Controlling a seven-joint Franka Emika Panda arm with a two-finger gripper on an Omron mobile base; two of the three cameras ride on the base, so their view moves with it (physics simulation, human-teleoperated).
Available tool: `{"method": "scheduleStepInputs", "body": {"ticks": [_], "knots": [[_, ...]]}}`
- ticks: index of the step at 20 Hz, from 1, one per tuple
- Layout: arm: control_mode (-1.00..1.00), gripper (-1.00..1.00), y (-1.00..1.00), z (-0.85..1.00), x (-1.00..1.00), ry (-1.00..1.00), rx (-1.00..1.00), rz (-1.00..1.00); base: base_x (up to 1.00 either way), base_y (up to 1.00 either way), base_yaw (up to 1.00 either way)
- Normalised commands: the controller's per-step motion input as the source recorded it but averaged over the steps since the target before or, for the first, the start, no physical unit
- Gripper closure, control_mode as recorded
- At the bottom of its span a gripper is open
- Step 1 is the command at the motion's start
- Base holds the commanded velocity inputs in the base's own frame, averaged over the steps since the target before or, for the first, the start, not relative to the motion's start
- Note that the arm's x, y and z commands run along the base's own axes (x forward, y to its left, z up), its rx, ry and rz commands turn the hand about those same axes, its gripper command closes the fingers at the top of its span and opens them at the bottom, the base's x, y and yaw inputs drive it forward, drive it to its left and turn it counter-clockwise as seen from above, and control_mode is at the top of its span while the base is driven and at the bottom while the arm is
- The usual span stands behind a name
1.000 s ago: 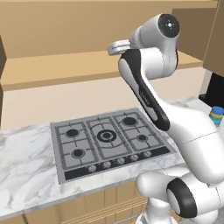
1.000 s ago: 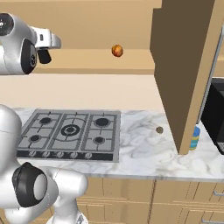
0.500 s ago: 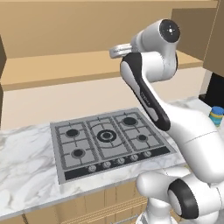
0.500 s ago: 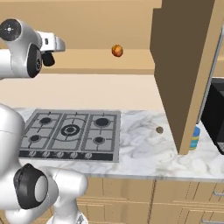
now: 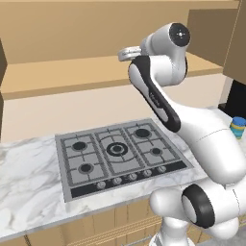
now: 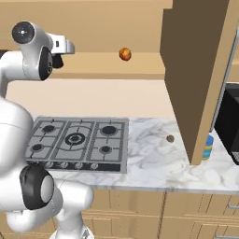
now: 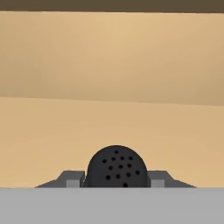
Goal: Pick the shaker and mayonnaise from the counter and place them in the cabinet.
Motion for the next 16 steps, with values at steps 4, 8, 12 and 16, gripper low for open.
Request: {"method": "scheduleStepInputs", "body": {"ticks": [4,8,12,16], "knots": [[-1.00,1.00,-0.01,-0.02,0.45,0.00,0.02,0.00,0.00,0.00,0.00],[-1.00,1.00,-0.01,-0.13,0.24,0.01,0.00,0.00,0.00,0.00,0.00],[-1.00,1.00,0.00,-0.02,0.10,0.00,0.00,0.00,0.00,0.00,0.00],[-1.00,1.00,0.00,-0.06,0.03,0.01,-0.02,0.00,0.00,0.00,0.00]]}}
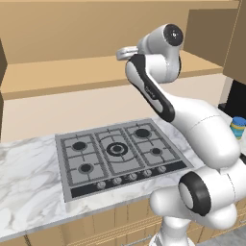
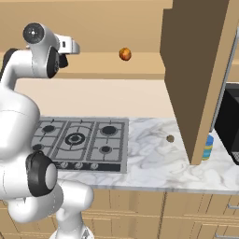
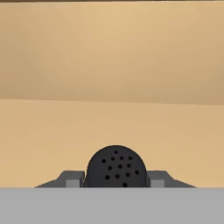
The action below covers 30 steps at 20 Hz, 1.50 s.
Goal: Pick the shaker and mayonnaise from the counter and place them in the cabinet.
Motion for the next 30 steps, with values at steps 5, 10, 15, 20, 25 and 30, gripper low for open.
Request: {"method": "scheduleStepInputs", "body": {"ticks": [5,10,15,20,25,30], "knots": [[-1.00,1.00,0.00,-0.09,0.11,0.01,-0.02,0.00,0.00,0.00,0.00],[-1.00,1.00,0.00,-0.01,0.32,0.00,0.00,0.00,0.00,0.00,0.00],[-1.00,1.00,0.01,-0.01,0.46,0.01,0.01,0.00,0.00,0.00,0.00],[-1.00,1.00,0.07,-0.01,0.51,0.00,0.00,0.00,0.00,0.00,0.00],[-1.00,-1.00,0.08,-0.01,0.42,0.00,0.00,-0.01,0.00,0.00,0.00],[-1.00,-1.00,0.02,0.05,0.03,0.00,0.00,-0.04,0.00,0.00,0.00]]}}
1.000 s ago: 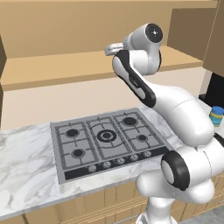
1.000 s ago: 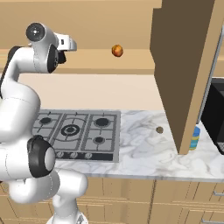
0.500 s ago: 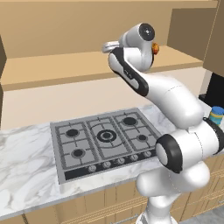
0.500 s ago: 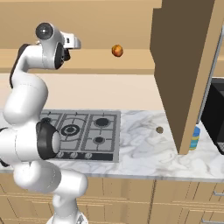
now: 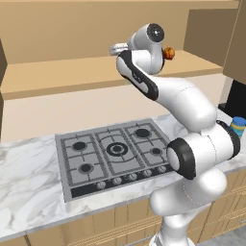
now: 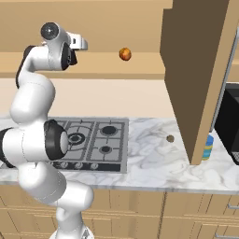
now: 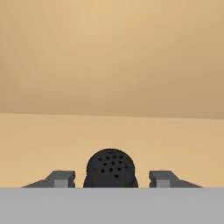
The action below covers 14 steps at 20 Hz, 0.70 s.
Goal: Pick the shaker and mayonnaise from the counter and place them in the cabinet.
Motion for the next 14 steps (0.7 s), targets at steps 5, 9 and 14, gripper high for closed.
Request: {"method": "scheduleStepInputs", "body": {"ticks": [5,9,14], "knots": [[-1.00,-1.00,0.00,0.20,-0.10,0.00,0.00,-0.05,0.00,0.00,0.00],[-1.00,-1.00,-0.08,0.26,-0.51,-0.05,0.03,-0.08,0.00,0.00,0.00],[-1.00,-1.00,-0.23,0.06,-0.97,-0.17,0.02,-0.04,0.00,0.00,0.00]]}}
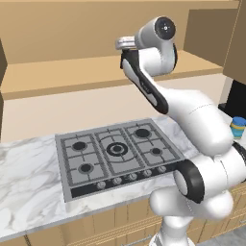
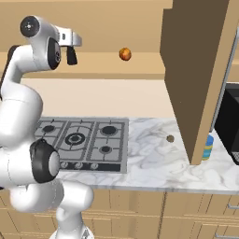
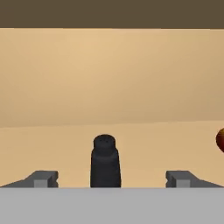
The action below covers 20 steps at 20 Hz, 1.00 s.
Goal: Pick the shaker and mayonnaise from the counter and place them in the cabinet.
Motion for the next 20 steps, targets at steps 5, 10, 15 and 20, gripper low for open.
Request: {"method": "scheduleStepInputs", "body": {"ticks": [5,10,15,20], "knots": [[-1.00,-1.00,-0.23,0.09,-1.00,-0.15,0.01,-0.02,0.00,0.00,0.00],[-1.00,-1.00,-0.33,0.41,-1.00,-0.06,0.02,0.00,0.00,0.00,0.00],[-1.00,-1.00,-0.11,0.34,-1.00,0.04,-0.01,0.02,0.00,0.00,0.00],[-1.00,-1.00,0.03,-0.50,-1.00,0.04,-0.11,0.04,0.00,0.00,0.00]]}}
